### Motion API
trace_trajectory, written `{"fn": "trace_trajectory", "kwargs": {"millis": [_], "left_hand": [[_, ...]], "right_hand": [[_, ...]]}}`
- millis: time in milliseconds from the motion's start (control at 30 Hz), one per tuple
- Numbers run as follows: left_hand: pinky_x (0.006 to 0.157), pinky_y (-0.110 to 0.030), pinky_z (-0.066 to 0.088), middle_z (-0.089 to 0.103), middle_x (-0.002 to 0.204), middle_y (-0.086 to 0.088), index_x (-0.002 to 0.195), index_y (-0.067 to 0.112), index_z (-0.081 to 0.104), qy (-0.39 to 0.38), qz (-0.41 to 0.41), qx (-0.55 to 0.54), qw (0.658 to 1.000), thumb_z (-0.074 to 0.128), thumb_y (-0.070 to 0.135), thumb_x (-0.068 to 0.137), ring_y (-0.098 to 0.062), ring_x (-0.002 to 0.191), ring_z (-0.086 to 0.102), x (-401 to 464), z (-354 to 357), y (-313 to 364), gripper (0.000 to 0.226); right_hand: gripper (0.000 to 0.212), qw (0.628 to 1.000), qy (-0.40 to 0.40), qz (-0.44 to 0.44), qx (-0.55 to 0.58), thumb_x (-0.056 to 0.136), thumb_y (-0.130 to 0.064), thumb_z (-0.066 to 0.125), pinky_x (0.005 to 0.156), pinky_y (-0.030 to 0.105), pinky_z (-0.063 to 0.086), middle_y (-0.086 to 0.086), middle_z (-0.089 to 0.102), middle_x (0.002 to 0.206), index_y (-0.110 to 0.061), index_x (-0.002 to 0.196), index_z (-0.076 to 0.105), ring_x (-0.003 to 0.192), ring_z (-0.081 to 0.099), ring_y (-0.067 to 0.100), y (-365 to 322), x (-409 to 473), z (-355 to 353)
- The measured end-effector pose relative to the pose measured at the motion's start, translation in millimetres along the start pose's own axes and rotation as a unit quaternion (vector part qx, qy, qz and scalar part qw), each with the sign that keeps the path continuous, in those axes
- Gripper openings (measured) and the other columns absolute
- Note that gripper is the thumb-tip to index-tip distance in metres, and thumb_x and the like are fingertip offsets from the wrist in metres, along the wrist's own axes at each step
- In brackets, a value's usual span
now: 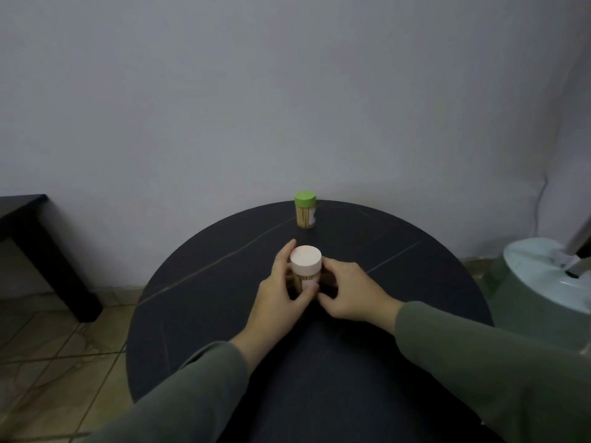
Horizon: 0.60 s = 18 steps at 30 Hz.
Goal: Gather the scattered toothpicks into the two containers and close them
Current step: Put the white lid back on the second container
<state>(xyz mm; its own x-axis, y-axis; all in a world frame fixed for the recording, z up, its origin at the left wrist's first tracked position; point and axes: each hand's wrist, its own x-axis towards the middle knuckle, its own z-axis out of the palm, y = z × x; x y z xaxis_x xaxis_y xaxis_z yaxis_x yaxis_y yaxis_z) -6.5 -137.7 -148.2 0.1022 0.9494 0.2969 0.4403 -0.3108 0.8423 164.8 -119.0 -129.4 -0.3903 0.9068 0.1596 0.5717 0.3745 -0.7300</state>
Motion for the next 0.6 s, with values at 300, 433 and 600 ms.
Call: {"fn": "trace_trajectory", "kwargs": {"millis": [300,433,600], "left_hand": [[0.092,-0.024,0.044,0.058,0.128,0.002,0.134,0.017,0.048,0.126,-0.086,-0.017,0.988,0.076,0.022,0.082,-0.006,0.109,0.052,72,-15,-8,0.059],[0.093,-0.025,0.044,0.058,0.127,0.002,0.133,0.018,0.049,0.157,-0.113,-0.029,0.981,0.075,0.019,0.083,-0.01,0.112,0.053,111,-9,-23,0.057],[0.095,-0.026,0.043,0.058,0.128,-0.001,0.134,0.017,0.048,0.171,-0.132,-0.023,0.976,0.073,0.017,0.084,-0.015,0.116,0.054,155,0,-50,0.056]], "right_hand": [[0.053,0.982,0.145,0.122,-0.023,0.09,-0.025,0.064,0.096,0.027,0.045,0.001,0.054,0.136,-0.017,0.14,0.047,0.117,0.053,0.014,11,78,-9],[0.065,0.963,0.209,0.169,0.018,0.089,-0.025,0.066,0.105,0.032,0.039,0.008,0.046,0.145,-0.01,0.146,0.038,0.132,0.045,0.023,21,128,-9],[0.08,0.945,0.244,0.209,0.062,0.083,-0.029,0.074,0.108,0.036,0.037,0.01,0.043,0.147,-0.01,0.148,0.033,0.135,0.041,0.025,42,179,-3]]}}
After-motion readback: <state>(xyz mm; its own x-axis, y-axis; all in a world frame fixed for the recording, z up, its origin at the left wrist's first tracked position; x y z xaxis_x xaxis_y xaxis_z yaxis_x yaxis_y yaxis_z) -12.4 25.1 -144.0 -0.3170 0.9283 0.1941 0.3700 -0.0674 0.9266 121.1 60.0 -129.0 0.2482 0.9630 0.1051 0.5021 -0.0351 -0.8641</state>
